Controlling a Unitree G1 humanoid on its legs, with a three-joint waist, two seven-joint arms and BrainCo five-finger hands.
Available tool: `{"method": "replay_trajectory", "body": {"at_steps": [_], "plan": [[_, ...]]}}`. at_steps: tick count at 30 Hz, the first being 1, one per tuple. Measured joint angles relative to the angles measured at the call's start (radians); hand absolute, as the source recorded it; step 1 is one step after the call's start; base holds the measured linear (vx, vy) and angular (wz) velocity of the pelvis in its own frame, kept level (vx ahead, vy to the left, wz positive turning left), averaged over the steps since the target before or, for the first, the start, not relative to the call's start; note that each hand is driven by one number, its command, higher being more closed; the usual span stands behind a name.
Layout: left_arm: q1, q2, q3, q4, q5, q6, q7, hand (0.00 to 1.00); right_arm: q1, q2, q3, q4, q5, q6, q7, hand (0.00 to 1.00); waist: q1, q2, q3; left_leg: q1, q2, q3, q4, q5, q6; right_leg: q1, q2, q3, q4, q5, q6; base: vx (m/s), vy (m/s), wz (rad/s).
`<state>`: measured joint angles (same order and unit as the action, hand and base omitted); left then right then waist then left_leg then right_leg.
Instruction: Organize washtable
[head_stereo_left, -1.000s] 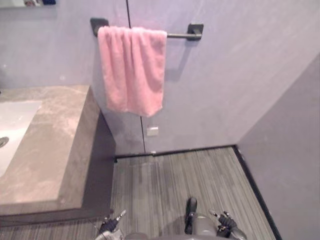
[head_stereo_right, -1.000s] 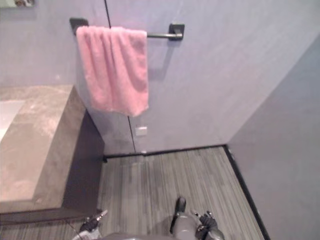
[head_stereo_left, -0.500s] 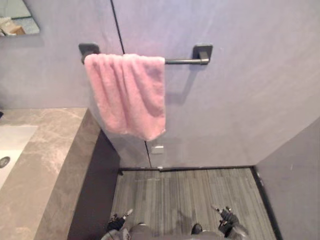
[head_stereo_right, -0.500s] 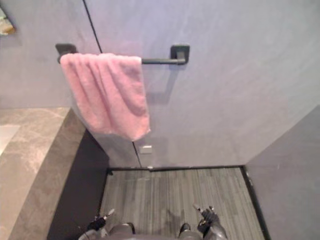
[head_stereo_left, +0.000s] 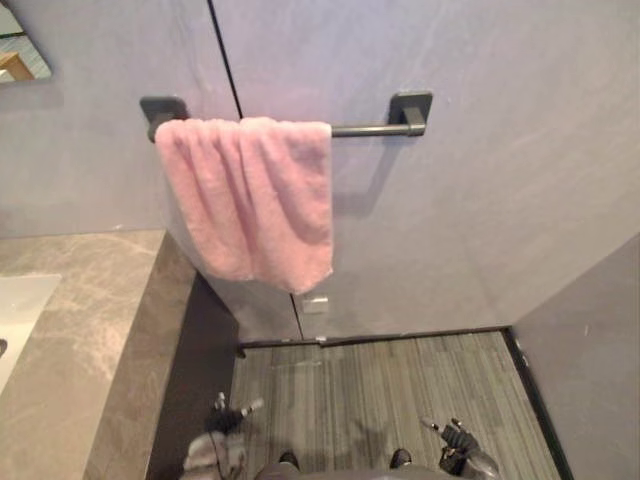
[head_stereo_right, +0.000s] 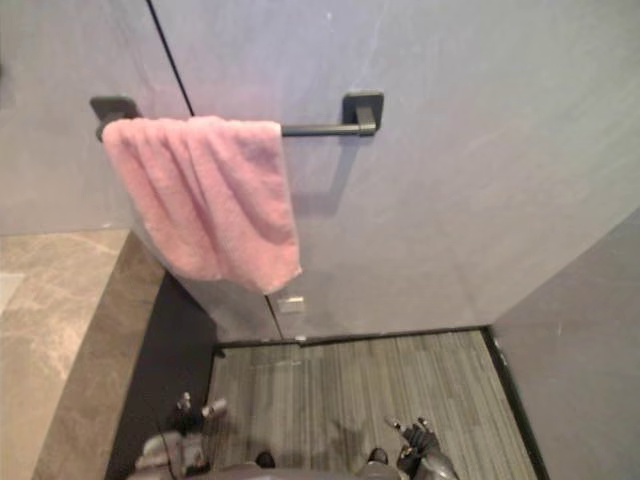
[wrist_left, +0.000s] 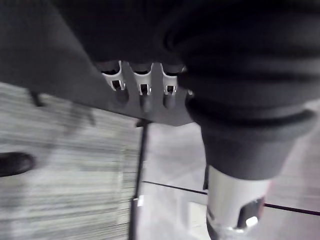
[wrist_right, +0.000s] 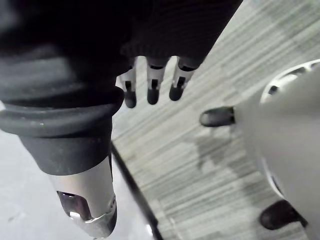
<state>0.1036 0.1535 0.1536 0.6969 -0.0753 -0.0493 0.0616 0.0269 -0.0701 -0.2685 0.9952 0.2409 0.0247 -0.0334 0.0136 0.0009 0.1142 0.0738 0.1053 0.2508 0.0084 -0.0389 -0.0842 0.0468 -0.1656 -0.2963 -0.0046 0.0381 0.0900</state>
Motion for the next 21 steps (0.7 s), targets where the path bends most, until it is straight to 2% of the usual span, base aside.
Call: {"method": "replay_trajectory", "body": {"at_steps": [3,8,21], "plan": [[-0.002,0.058,-0.006,-0.161,0.003,-0.006,-0.016,0.0,-0.002,-0.021,0.014,-0.008,-0.003,-0.008,0.018,0.0,-0.001,-0.001,-0.001,0.001,-0.001,0.0,-0.005,0.001,0.001,-0.002,0.0,0.0,-0.001,0.0,0.0,0.0,0.0,0.0],[0.009,0.064,-0.006,-0.402,0.004,-0.015,-0.017,0.0,0.001,-0.021,0.013,-0.008,-0.018,-0.008,0.031,0.0,-0.002,-0.001,-0.001,0.0,-0.003,-0.001,-0.011,0.002,0.001,-0.001,0.001,-0.001,-0.011,0.0,0.0,0.0,0.0,0.0],[0.037,0.064,0.017,-0.635,-0.051,-0.05,-0.014,0.0,0.017,-0.022,0.01,-0.008,-0.02,-0.006,0.038,0.0,-0.003,0.001,-0.018,0.011,-0.002,-0.01,-0.011,0.002,0.001,0.015,0.003,-0.006,-0.017,0.002,-0.002,0.0,-0.001,0.01]]}}
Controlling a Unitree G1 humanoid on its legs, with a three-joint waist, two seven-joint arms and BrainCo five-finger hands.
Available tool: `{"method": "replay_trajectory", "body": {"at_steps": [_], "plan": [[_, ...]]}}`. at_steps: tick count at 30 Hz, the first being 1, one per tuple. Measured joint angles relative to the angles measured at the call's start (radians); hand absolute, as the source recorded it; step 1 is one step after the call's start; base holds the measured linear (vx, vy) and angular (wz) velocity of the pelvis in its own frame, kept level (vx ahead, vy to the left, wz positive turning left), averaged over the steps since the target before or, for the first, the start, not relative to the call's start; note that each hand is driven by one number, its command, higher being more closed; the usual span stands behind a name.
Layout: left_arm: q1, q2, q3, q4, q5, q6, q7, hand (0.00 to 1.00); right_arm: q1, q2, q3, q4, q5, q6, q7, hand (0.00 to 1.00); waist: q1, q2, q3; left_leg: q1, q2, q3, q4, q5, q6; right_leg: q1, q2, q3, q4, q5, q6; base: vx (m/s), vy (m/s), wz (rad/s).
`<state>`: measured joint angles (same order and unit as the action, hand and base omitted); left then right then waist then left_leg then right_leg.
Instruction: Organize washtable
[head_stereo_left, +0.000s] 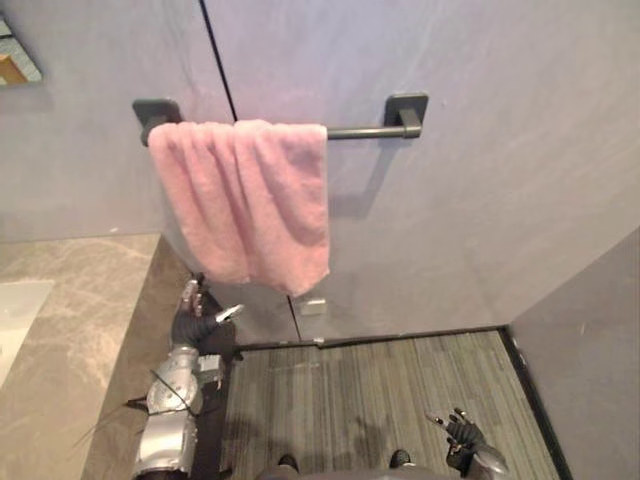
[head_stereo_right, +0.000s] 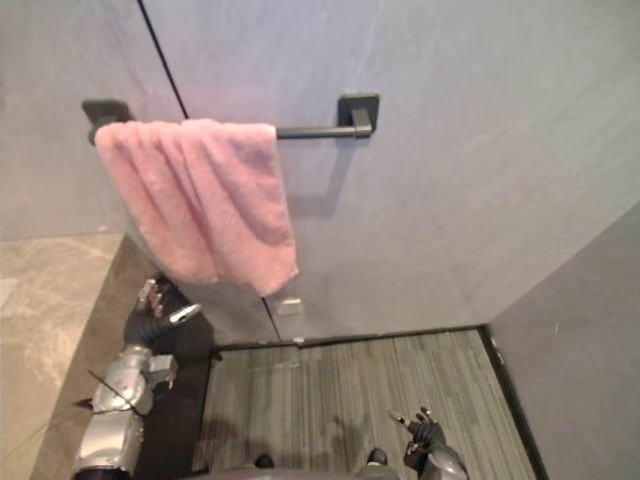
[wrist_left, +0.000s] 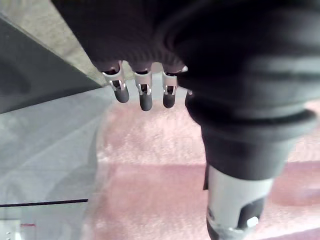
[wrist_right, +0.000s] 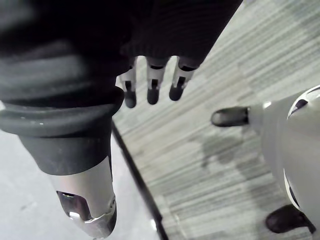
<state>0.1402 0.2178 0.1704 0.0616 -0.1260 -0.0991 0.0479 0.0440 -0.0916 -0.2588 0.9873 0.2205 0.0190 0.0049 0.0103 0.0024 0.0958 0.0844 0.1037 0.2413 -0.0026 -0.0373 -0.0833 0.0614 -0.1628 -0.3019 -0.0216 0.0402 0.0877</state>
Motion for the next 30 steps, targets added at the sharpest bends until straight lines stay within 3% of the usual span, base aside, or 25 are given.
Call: {"method": "replay_trajectory", "body": {"at_steps": [13,17,30], "plan": [[-0.005,0.057,0.146,-0.149,-0.021,-0.042,0.049,0.0,0.0,-0.002,-0.003,0.0,0.0,0.001,0.001,0.0,0.003,0.002,-0.003,0.007,-0.002,-0.021,-0.037,0.025,0.002,0.004,0.003,-0.025,-0.003,0.0,0.0,-0.02,-0.008,0.04],[-0.024,0.142,0.169,-0.143,-0.021,-0.042,0.065,0.0,0.002,-0.003,-0.003,0.0,0.0,0.001,0.001,0.0,0.005,0.002,-0.003,0.001,-0.002,-0.023,-0.037,0.025,0.002,0.002,0.003,-0.025,-0.006,0.0,0.0,0.0,-0.002,0.01],[-0.215,0.295,0.183,0.128,-0.086,-0.035,0.04,0.0,0.003,-0.015,-0.003,-0.013,0.0,0.006,0.02,0.0,0.004,0.002,-0.004,-0.044,-0.002,0.009,-0.037,0.024,0.002,-0.056,0.008,0.01,-0.026,0.023,-0.008,0.0,-0.005,-0.08]]}}
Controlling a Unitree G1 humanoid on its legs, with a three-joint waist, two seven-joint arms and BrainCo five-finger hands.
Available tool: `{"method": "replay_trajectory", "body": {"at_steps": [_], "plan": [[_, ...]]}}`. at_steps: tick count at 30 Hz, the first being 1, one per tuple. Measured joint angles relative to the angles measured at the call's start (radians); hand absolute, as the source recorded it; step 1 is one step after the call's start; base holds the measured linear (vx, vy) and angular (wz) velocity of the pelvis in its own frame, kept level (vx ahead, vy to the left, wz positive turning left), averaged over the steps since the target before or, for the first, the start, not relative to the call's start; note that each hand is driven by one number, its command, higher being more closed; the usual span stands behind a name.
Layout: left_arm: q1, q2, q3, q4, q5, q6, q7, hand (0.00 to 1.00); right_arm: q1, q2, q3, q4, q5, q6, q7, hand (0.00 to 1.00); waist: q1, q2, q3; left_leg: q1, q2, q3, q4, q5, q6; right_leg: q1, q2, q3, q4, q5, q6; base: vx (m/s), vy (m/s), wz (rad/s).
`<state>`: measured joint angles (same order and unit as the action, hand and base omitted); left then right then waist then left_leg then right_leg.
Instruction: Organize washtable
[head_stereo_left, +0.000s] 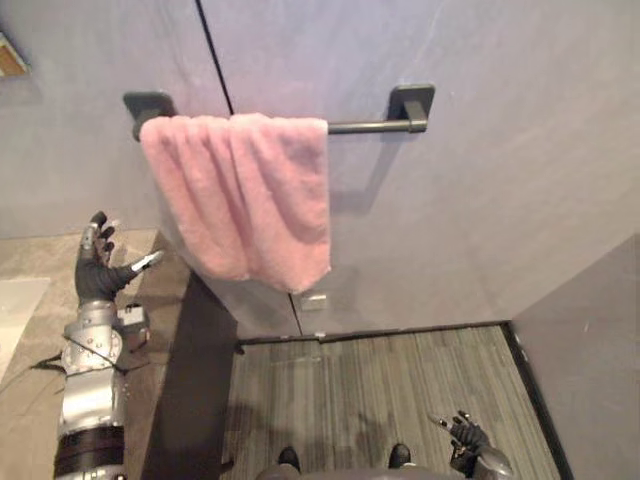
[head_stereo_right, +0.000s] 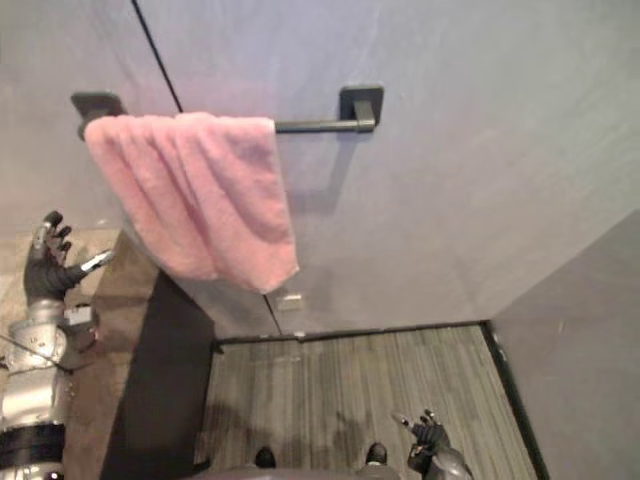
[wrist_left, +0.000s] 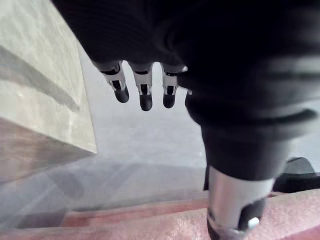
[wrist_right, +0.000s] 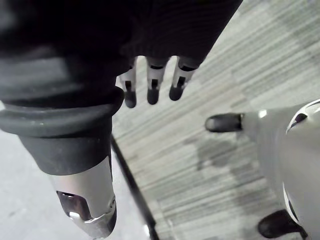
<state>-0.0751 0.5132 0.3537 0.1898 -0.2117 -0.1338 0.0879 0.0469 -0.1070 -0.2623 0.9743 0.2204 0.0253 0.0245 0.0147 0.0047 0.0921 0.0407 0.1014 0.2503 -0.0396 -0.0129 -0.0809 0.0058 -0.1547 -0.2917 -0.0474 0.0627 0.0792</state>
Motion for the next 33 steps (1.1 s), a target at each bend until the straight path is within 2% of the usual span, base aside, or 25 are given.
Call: {"method": "replay_trajectory", "body": {"at_steps": [5,17,33], "plan": [[-0.074,0.059,-0.042,0.079,-0.034,0.0,-0.002,0.0,0.002,0.0,0.002,-0.013,0.0,0.0,0.0,0.0,-0.001,0.001,0.001,-0.016,0.0,0.012,0.005,0.0,0.0,-0.02,0.001,0.016,-0.007,0.011,-0.002,-0.03,-0.015,-0.09],[-0.142,0.074,-0.115,0.14,-0.036,-0.001,-0.023,0.0,-0.003,-0.01,0.002,-0.022,0.002,-0.001,-0.002,0.0,-0.001,0.01,0.017,-0.056,0.002,0.043,0.014,0.0,0.0,-0.078,0.004,0.053,-0.007,0.025,-0.001,-0.02,-0.014,-0.07],[-0.188,0.086,-0.193,0.233,-0.033,0.004,-0.045,0.0,-0.012,-0.008,0.003,-0.057,0.002,-0.001,-0.003,0.0,-0.004,-0.003,0.067,-0.054,0.003,0.074,0.021,-0.001,0.001,-0.101,0.005,0.089,0.01,0.032,-0.003,-0.02,-0.016,-0.05]]}}
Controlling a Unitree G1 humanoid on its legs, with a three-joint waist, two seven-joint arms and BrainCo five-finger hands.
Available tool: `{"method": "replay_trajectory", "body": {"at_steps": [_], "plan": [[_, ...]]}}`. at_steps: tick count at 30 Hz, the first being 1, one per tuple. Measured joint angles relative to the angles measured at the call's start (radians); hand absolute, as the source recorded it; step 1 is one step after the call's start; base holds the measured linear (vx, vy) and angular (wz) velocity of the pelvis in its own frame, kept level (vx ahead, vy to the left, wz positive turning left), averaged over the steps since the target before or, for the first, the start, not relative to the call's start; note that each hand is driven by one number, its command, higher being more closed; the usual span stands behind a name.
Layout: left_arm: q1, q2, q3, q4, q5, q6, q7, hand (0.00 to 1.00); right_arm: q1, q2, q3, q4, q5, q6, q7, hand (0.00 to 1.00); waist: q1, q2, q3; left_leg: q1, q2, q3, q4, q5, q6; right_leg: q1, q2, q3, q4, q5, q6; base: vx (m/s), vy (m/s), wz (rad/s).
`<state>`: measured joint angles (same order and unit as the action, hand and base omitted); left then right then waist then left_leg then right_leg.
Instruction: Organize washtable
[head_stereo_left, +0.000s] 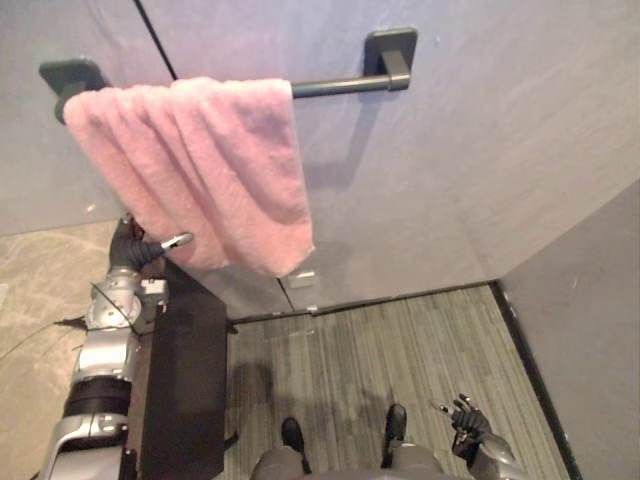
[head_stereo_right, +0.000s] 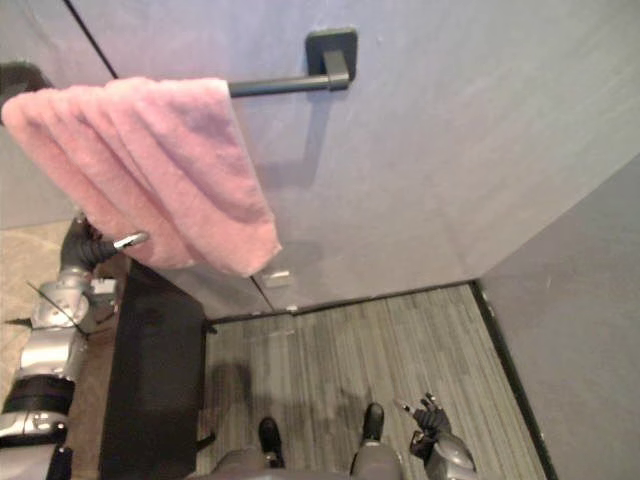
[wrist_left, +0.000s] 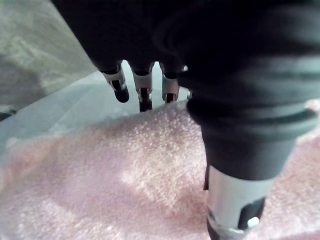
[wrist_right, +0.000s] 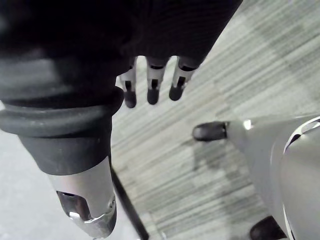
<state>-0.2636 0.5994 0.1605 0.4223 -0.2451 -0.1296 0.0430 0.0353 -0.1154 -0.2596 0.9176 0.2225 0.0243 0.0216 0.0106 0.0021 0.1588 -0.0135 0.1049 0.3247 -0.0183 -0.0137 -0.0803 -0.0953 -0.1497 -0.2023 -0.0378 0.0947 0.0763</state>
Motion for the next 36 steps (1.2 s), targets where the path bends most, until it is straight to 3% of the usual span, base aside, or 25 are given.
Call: {"method": "replay_trajectory", "body": {"at_steps": [3,4,11,18,24,28,36], "plan": [[-0.002,0.0,-0.003,0.021,0.0,0.008,0.0,0.0,0.0,0.0,0.001,-0.003,0.0,-0.001,-0.001,0.0,-0.001,-0.001,0.001,0.007,0.0,0.011,0.0,-0.001,0.0,0.0,0.0,0.011,0.001,0.001,0.001,-0.03,-0.018,-0.11],[-0.004,0.0,-0.003,0.022,0.001,0.011,-0.001,1.0,0.001,0.0,0.003,-0.003,0.0,-0.001,-0.001,0.0,-0.002,-0.001,0.001,0.008,0.0,0.012,0.0,-0.001,0.0,0.0,0.0,0.012,0.001,0.002,0.001,-0.03,-0.023,-0.06],[-0.051,0.0,-0.011,0.063,0.001,0.018,-0.018,1.0,0.01,-0.001,0.024,-0.124,0.003,-0.001,-0.001,0.0,-0.002,-0.008,0.005,0.016,0.001,0.023,-0.002,-0.001,0.0,0.001,0.002,0.023,0.001,0.005,0.002,-0.01,-0.017,-0.04],[-0.086,0.0,-0.041,0.059,0.002,0.02,-0.019,1.0,-0.068,-0.029,0.159,-0.476,0.006,-0.016,0.002,0.0,-0.016,-0.022,0.012,0.026,0.001,0.039,-0.002,-0.001,0.0,0.002,0.004,0.045,-0.005,0.019,0.0,-0.03,-0.019,-0.08],[-0.114,-0.004,-0.048,0.058,0.0,0.017,-0.019,1.0,-0.274,-0.146,0.329,-0.739,0.165,-0.053,0.059,0.0,0.004,-0.027,0.012,0.028,0.004,0.05,0.002,0.0,0.0,0.012,0.009,0.064,-0.037,0.046,-0.001,-0.05,-0.03,-0.06],[-0.114,-0.004,-0.071,0.057,0.0,0.017,-0.022,1.0,-0.41,-0.198,0.416,-0.771,0.202,-0.059,0.092,0.0,0.007,-0.031,0.011,0.03,0.004,0.041,0.003,0.0,0.0,0.023,0.008,0.063,-0.041,0.047,-0.001,-0.02,-0.016,0.06],[-0.132,-0.011,-0.081,0.054,-0.017,0.017,-0.022,1.0,-0.67,-0.237,0.509,-0.694,0.255,-0.058,0.078,0.0,0.016,-0.034,0.011,0.022,0.002,0.031,0.002,0.0,0.0,0.028,0.008,0.066,-0.059,0.066,-0.004,-0.01,-0.014,0.04]]}}
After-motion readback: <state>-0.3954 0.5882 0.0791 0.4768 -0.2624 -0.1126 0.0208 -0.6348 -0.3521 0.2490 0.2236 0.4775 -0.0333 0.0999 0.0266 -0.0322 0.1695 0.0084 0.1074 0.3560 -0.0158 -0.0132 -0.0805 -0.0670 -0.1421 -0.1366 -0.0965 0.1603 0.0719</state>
